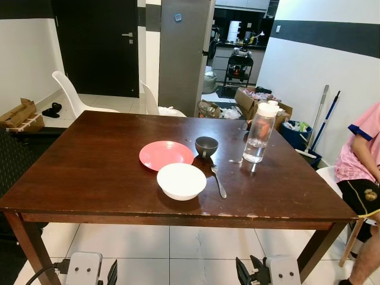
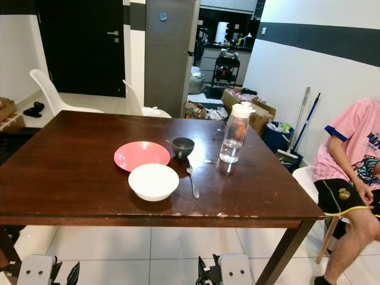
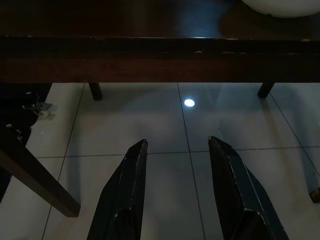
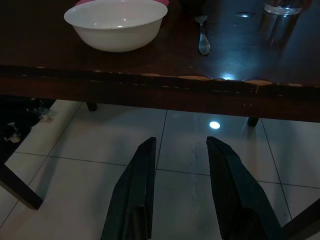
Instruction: Setting the table
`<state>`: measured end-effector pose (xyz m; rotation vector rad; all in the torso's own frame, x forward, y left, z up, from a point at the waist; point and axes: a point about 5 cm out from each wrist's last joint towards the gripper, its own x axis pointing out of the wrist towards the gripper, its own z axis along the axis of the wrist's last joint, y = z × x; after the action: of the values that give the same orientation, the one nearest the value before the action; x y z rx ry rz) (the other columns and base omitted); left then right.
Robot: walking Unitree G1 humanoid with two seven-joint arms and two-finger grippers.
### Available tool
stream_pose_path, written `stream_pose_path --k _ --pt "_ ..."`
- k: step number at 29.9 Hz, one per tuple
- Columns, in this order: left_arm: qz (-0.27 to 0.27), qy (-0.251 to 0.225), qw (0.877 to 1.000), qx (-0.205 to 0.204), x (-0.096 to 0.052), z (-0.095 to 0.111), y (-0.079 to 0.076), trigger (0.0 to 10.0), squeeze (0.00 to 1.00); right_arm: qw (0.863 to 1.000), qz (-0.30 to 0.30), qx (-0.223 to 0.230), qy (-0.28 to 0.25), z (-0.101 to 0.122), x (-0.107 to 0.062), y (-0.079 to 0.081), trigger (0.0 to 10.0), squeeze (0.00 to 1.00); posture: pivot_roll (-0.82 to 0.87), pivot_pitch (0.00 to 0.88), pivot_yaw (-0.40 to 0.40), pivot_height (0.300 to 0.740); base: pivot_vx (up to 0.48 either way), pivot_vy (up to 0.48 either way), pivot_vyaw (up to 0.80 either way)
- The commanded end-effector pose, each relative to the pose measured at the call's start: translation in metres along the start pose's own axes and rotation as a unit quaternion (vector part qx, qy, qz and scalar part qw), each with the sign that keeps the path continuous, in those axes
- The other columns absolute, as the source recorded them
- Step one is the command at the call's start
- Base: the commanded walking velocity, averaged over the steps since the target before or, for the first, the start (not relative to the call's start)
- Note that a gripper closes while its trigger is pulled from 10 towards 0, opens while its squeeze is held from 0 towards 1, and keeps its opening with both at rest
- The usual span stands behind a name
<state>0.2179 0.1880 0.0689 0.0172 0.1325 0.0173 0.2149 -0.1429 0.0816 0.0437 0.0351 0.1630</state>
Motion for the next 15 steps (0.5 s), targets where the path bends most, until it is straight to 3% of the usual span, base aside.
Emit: stream_pose_path --k 1,15 --pt "-0.002 0.007 1.000 0.002 -0.0030 -0.0022 -0.0012 10.0 0.00 1.000 -0.005 0.006 0.005 -0.0007 -0.0026 -0.0020 10.0 0.00 0.01 0.000 0.002 0.740 0.000 0.000 0.00" --pt "-0.002 0.008 1.000 0.001 -0.0036 -0.0017 -0.0012 10.0 0.00 1.000 -0.005 0.007 0.006 0.0005 -0.0029 -0.0016 10.0 0.00 0.01 0.000 0.002 0.740 0.000 0.000 0.00"
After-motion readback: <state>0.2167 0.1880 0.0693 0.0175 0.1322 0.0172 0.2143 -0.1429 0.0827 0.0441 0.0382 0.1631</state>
